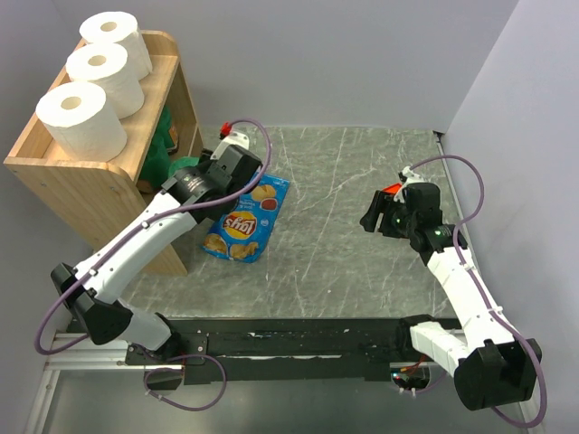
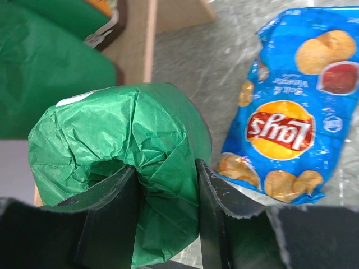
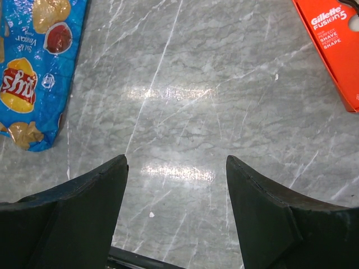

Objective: Place and organize the paper towels onto the shelf

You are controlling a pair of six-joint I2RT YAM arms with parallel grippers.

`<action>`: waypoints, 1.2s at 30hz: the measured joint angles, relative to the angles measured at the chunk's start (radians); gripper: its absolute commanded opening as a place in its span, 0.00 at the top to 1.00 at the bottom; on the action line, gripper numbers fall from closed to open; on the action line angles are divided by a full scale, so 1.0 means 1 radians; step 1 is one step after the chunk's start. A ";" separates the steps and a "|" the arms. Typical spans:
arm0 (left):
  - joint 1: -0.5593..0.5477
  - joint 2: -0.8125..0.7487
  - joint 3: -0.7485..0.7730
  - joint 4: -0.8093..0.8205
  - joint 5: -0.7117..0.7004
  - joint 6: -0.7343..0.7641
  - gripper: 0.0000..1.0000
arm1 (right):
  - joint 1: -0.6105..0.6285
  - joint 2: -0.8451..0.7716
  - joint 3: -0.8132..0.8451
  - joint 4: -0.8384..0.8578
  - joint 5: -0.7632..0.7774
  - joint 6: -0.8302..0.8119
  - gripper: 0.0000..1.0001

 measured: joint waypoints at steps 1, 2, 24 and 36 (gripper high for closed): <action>0.006 -0.003 0.000 -0.010 -0.005 -0.006 0.57 | 0.000 0.000 0.000 0.000 -0.002 0.000 0.22; 0.013 -0.005 0.000 -0.018 -0.010 -0.011 0.57 | 0.000 0.001 0.000 0.000 -0.004 0.000 0.22; 0.056 0.002 0.016 -0.142 -0.137 -0.148 0.57 | 0.000 0.020 0.038 -0.004 -0.019 -0.008 0.22; 0.060 0.047 0.049 -0.236 -0.214 -0.246 0.41 | 0.000 0.030 0.039 -0.007 -0.024 -0.012 0.22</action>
